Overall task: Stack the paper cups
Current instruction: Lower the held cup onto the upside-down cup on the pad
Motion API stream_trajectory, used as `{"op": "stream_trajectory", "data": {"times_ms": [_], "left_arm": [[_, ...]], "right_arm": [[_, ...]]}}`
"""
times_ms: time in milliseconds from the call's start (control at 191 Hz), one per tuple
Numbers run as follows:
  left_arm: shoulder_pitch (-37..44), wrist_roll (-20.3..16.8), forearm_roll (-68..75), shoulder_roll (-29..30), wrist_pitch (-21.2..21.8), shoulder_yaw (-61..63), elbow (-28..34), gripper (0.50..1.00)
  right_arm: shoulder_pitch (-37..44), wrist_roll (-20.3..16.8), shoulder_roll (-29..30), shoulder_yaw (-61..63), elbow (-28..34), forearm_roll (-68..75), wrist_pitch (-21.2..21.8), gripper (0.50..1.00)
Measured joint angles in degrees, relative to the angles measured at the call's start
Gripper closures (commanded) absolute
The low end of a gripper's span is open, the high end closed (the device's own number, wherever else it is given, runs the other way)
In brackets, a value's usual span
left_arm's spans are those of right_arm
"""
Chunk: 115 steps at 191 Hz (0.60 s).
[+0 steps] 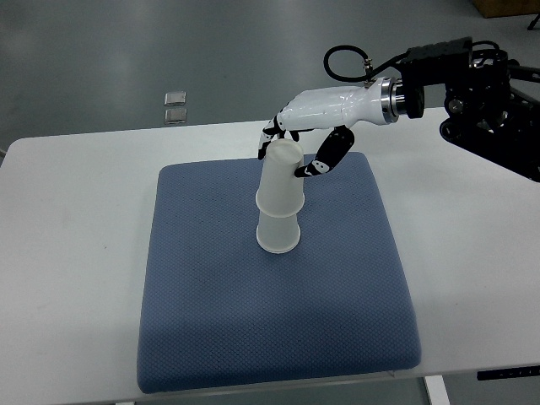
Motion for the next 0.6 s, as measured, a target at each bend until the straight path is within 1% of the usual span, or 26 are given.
{"op": "stream_trajectory", "data": {"times_ms": [141,199,277,303,340,377,387,403,434,508,534,560,602], "left_arm": [[0.0,0.0,0.0,0.0,0.0,0.0,0.0,0.5],[0.0,0.0,0.0,0.0,0.0,0.0,0.0,0.5],[0.0,0.0,0.0,0.0,0.0,0.0,0.0,0.5],[0.0,0.0,0.0,0.0,0.0,0.0,0.0,0.5],[0.0,0.0,0.0,0.0,0.0,0.0,0.0,0.5],[0.0,0.0,0.0,0.0,0.0,0.0,0.0,0.5],[0.0,0.0,0.0,0.0,0.0,0.0,0.0,0.5],[0.0,0.0,0.0,0.0,0.0,0.0,0.0,0.5],[0.0,0.0,0.0,0.0,0.0,0.0,0.0,0.5],[0.0,0.0,0.0,0.0,0.0,0.0,0.0,0.5],[0.0,0.0,0.0,0.0,0.0,0.0,0.0,0.5],[0.0,0.0,0.0,0.0,0.0,0.0,0.0,0.5],[0.0,0.0,0.0,0.0,0.0,0.0,0.0,0.5]], "right_arm": [[-0.11,-0.1,-0.04,-0.72,0.0,-0.1,-0.61,0.996],[-0.17,-0.1,-0.05,-0.81,0.0,-0.1,-0.61,0.957],[-0.2,-0.07,-0.06,-1.12,0.0,0.0,-0.61,0.918],[-0.21,-0.02,-0.07,-1.2,0.0,0.12,-0.61,0.891],[-0.21,0.03,-0.07,-1.26,0.0,0.28,-0.61,0.873],[-0.21,0.07,-0.07,-1.29,0.0,0.43,-0.61,0.842],[-0.21,0.08,-0.07,-1.3,0.0,0.47,-0.61,0.842],[-0.21,0.09,-0.07,-1.3,0.0,0.53,-0.61,0.822],[-0.23,0.11,-0.07,-1.3,0.0,0.64,-0.61,0.799],[-0.32,0.17,-0.12,-1.3,0.0,0.77,-0.6,0.771],[-0.33,0.19,-0.14,-1.3,0.0,0.8,-0.58,0.748],[-0.33,0.22,-0.17,-1.3,0.0,0.82,-0.56,0.742],[-0.33,0.23,-0.21,-1.3,0.0,0.87,-0.52,0.718]]}}
